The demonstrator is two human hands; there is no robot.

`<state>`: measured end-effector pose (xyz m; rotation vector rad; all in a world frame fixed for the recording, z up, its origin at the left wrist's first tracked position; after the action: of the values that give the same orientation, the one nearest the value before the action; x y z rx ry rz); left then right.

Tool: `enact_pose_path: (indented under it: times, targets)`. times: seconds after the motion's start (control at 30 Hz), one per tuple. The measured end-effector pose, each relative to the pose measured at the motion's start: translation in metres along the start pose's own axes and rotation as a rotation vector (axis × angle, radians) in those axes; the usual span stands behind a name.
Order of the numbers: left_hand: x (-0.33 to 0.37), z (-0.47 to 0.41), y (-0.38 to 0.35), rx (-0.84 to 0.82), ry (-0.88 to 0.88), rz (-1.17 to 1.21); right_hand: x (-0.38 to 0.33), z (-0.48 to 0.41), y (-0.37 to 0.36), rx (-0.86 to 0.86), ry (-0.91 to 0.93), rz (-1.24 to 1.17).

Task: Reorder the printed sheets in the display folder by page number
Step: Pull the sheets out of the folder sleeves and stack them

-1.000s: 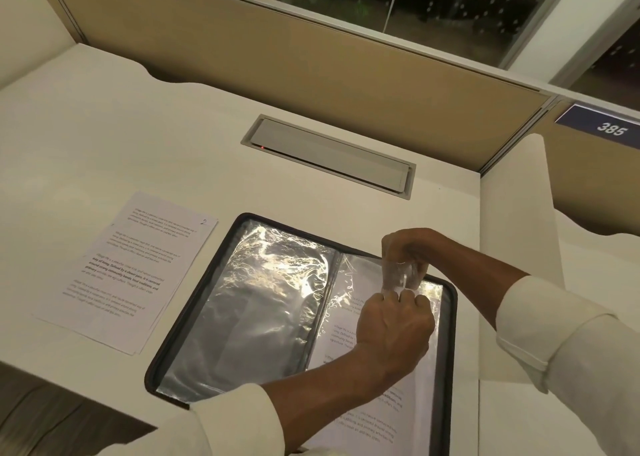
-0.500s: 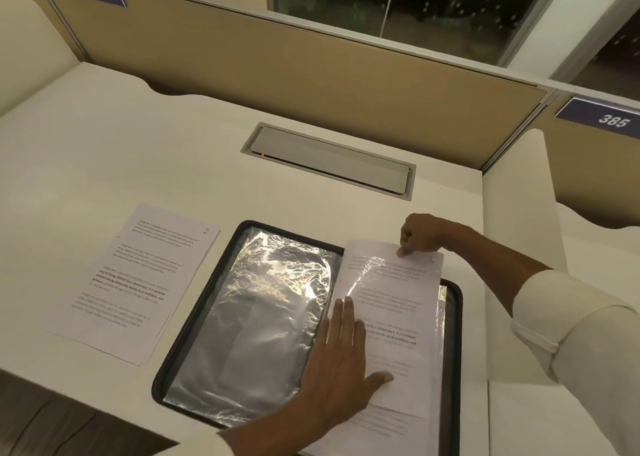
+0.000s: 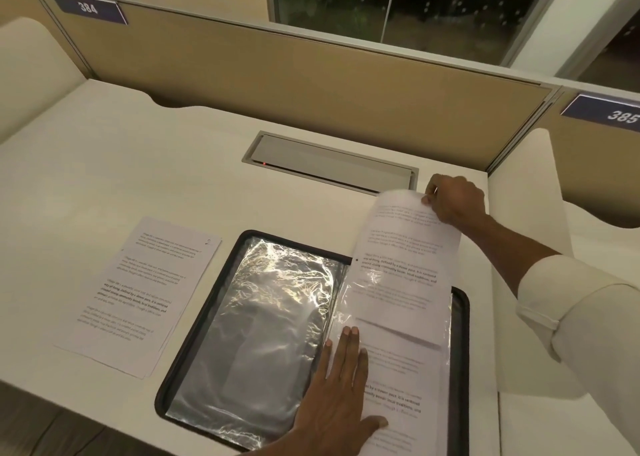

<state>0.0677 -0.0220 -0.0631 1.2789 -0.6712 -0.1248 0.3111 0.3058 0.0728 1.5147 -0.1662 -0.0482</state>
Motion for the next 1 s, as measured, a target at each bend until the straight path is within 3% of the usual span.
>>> enact_pose_path:
  times: [0.33, 0.5, 0.63, 0.83, 1.0]
  targets:
    - [0.001, -0.003, -0.004, -0.005, -0.029, -0.053, 0.020, -0.027, 0.097, 0.348, 0.032, -0.121]
    - [-0.002, -0.007, 0.001, -0.156, 0.046, 0.027, 0.000, 0.002, 0.137, 0.553, 0.271, -0.260]
    - [-0.005, -0.012, 0.032, -0.125, 0.143, 0.261, -0.018, 0.041, 0.162, 0.676, 0.437, -0.295]
    - [-0.067, -0.006, 0.110, 0.548, 0.410, 0.656, -0.052, 0.103, 0.191, 0.742, 0.624, -0.337]
    - [-0.101, 0.001, 0.180, 0.816, 0.455, 0.773, -0.087, 0.137, 0.204, 0.626, 0.793, -0.488]
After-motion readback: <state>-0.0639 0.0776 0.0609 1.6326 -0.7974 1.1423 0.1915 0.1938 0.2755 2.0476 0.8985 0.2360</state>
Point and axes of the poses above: each hand's wrist, its own z-axis away from the middle knuckle, its own y-axis out of the back of the hand, x = y × z, the point moved 8 cm from there along -z, towards the middle knuckle, and after that the axes turned 12 degrees about z, right-handed, at the moved point
